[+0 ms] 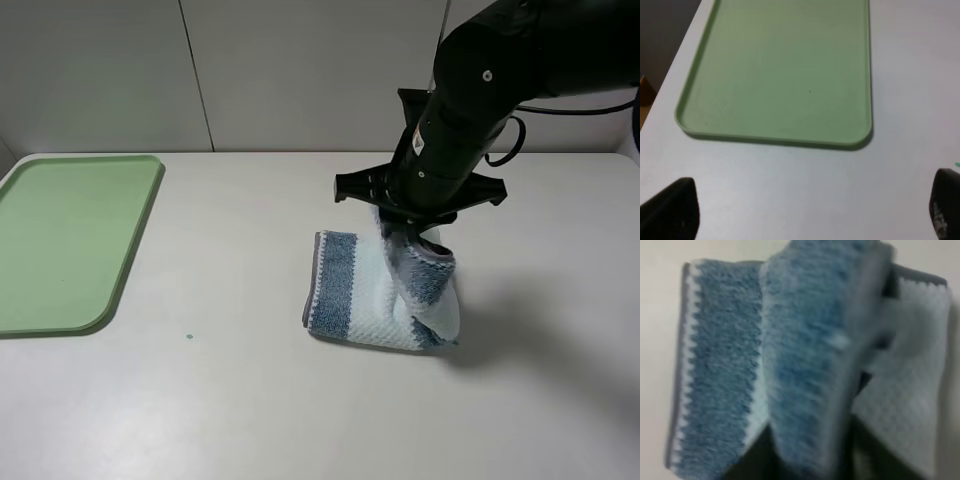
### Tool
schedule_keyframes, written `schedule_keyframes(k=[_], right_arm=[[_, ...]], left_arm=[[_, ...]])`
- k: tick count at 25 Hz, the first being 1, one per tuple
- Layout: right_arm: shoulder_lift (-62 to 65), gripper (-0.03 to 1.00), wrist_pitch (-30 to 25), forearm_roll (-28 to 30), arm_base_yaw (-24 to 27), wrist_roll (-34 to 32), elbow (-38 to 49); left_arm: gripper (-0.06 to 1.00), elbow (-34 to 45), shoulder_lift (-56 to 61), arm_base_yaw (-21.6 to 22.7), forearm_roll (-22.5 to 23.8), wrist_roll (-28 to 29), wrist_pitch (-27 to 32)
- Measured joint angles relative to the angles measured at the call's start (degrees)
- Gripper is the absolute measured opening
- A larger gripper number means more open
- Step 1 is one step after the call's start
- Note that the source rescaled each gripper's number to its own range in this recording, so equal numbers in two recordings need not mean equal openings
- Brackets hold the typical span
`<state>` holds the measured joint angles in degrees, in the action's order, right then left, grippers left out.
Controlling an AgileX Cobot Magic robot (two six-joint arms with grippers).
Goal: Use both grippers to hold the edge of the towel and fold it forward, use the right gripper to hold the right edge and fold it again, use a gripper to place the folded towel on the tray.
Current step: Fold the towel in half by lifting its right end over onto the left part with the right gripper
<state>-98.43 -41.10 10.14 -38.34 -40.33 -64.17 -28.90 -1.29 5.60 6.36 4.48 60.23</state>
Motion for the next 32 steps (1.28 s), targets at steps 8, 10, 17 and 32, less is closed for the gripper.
schedule_keyframes(k=[8, 10, 17, 32], right_arm=[[0.00, 0.99, 3.17, -3.40, 0.00, 2.29, -0.07], [0.00, 1.00, 3.28, -3.40, 0.00, 2.41, -0.07], [0.05, 1.00, 2.86, -3.45, 0.00, 2.80, -0.10], [17.88, 1.00, -15.49, -3.82, 0.00, 19.57, -0.17]], left_arm=[[0.90, 0.00, 0.00, 0.00, 0.00, 0.00, 0.00], [0.90, 0.00, 0.00, 0.00, 0.00, 0.00, 0.00], [0.90, 0.00, 0.00, 0.00, 0.00, 0.00, 0.00], [0.90, 0.00, 0.00, 0.00, 0.00, 0.00, 0.00]])
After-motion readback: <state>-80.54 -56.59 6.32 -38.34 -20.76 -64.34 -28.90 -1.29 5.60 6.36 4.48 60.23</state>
